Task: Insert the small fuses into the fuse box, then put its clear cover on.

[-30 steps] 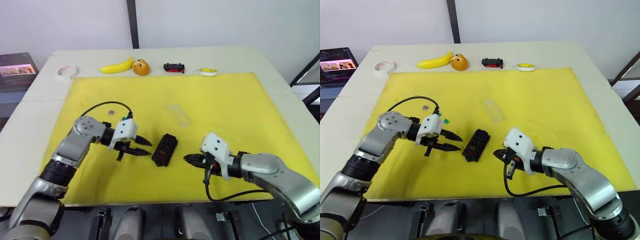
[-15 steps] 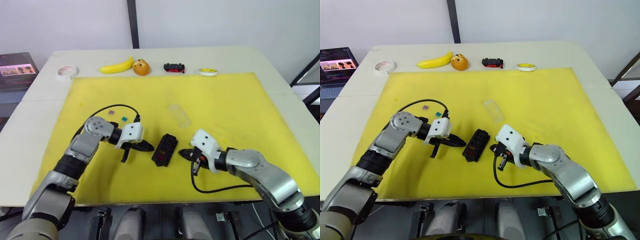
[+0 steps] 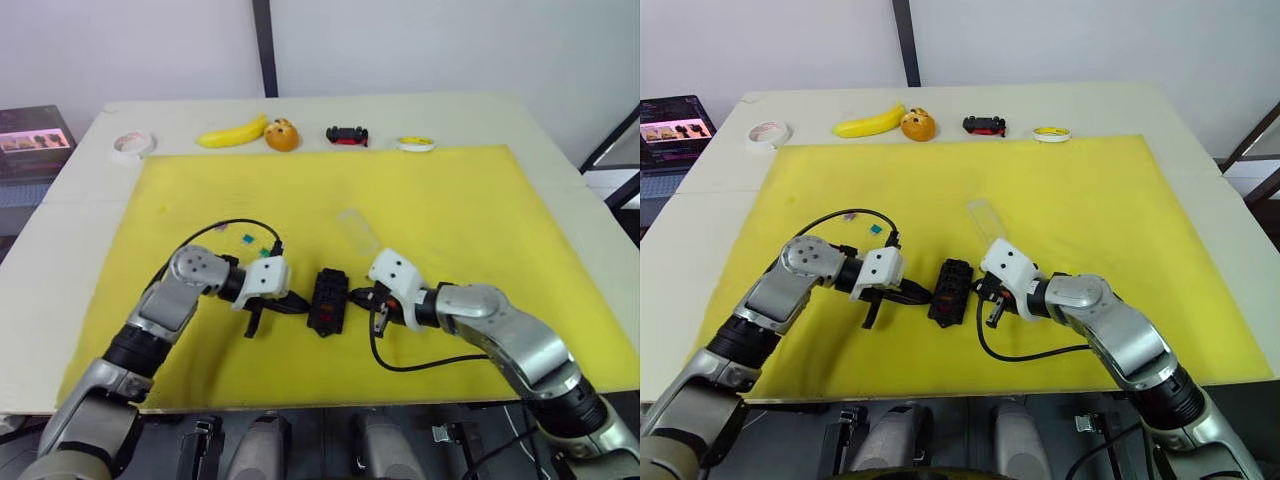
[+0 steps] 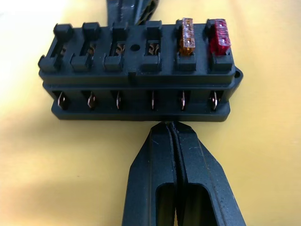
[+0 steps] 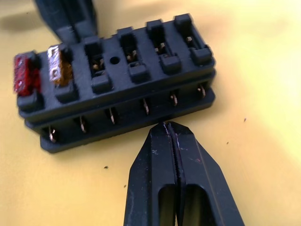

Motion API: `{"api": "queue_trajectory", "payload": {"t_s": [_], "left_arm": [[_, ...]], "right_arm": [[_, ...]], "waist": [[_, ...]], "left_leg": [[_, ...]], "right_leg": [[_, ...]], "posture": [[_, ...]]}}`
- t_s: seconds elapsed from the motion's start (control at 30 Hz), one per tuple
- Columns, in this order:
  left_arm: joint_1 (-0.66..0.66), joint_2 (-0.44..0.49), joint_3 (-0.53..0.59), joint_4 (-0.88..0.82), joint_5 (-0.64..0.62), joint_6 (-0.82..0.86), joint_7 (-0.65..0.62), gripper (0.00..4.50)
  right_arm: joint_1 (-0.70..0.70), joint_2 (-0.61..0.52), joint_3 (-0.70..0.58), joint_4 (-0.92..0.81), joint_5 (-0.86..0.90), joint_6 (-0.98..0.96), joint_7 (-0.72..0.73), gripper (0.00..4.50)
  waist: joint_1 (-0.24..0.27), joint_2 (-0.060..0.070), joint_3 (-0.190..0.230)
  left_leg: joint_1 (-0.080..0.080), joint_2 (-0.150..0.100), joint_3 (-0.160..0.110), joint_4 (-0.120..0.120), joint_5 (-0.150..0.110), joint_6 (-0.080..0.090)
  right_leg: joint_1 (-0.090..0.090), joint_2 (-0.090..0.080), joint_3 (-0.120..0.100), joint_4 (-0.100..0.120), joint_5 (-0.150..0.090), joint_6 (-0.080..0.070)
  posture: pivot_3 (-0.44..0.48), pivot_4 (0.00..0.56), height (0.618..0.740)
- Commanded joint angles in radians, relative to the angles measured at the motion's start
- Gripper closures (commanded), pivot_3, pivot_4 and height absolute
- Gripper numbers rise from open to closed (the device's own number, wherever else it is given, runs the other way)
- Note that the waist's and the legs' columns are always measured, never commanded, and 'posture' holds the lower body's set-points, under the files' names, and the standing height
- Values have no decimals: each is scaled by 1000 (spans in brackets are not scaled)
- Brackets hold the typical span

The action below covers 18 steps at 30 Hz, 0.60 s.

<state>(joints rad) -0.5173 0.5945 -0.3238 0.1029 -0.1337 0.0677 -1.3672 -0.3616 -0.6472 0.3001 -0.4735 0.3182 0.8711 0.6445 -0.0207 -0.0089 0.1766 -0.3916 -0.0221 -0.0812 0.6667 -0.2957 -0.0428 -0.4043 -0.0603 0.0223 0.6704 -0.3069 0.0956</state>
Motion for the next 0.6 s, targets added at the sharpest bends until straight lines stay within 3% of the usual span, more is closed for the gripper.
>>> {"api": "queue_trajectory", "payload": {"t_s": [0.03,0.6], "left_arm": [[28,15,1,-39,-3,22,7,4431],[65,22,10,-93,-26,76,43,4431]], "right_arm": [[-22,6,-2,-3,-9,-25,18,4500],[-49,22,6,38,-31,-45,51,4500]], "waist": [[1,0,0],[1,0,0]], "left_leg": [[0,0,0,0,0,0],[0,0,0,0,0,0]], "right_leg": [[0,0,0,0,0,0],[0,0,0,0,0,0]], "posture": [[0,150,740],[0,150,740]]}}
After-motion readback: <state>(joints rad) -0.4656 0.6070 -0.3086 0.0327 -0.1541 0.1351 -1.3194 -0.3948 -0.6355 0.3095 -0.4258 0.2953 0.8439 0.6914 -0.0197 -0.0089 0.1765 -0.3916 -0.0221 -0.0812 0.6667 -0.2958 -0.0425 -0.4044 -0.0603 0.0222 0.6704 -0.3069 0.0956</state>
